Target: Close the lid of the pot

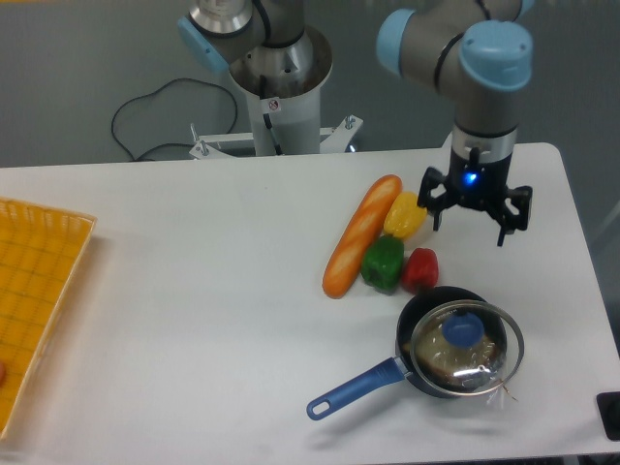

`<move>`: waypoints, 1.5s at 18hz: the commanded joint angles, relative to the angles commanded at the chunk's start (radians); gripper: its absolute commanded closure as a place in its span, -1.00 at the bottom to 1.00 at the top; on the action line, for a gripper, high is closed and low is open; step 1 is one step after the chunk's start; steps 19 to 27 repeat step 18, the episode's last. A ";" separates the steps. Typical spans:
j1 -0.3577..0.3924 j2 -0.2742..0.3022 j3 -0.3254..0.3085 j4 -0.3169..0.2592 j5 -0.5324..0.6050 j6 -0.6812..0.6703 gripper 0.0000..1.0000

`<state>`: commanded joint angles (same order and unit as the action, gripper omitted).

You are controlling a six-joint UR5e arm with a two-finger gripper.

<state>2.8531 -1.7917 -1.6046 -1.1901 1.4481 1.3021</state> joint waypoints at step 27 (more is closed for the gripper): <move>0.078 -0.049 0.020 -0.112 0.130 0.259 -1.00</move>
